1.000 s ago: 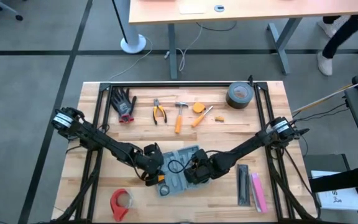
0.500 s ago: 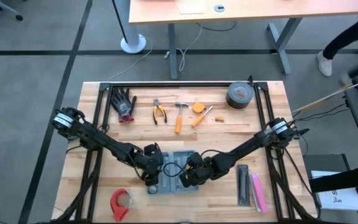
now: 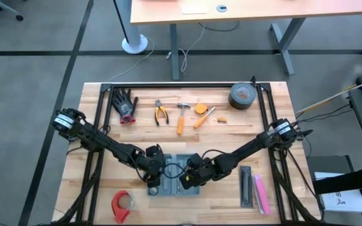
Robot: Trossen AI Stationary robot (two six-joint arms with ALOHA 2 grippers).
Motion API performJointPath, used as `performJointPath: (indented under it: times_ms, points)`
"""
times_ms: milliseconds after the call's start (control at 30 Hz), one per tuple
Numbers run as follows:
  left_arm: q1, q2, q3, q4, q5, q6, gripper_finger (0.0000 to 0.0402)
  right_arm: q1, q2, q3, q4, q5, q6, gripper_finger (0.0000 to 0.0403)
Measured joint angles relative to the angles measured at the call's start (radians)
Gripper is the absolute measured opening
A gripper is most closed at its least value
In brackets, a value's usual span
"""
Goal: Prefit tool cases
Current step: Remove the screwdriver bits from the gray tool box
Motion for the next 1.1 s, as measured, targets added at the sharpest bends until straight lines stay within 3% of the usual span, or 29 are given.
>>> performJointPath:
  times_ms: [500,867,1100]
  points:
    - [0.000,0.000,0.000,0.018,0.000,-0.044,0.0197,0.032,-0.027,0.049,-0.198,-0.057,0.218,0.0112]
    - [0.000,0.000,0.000,0.024,0.002,-0.049,0.0195,0.040,-0.026,0.087,-0.194,-0.111,0.186,0.0099]
    - [0.000,-0.005,0.010,0.038,0.087,-0.049,0.0198,0.041,-0.026,0.080,-0.295,-0.120,0.169,0.0092]
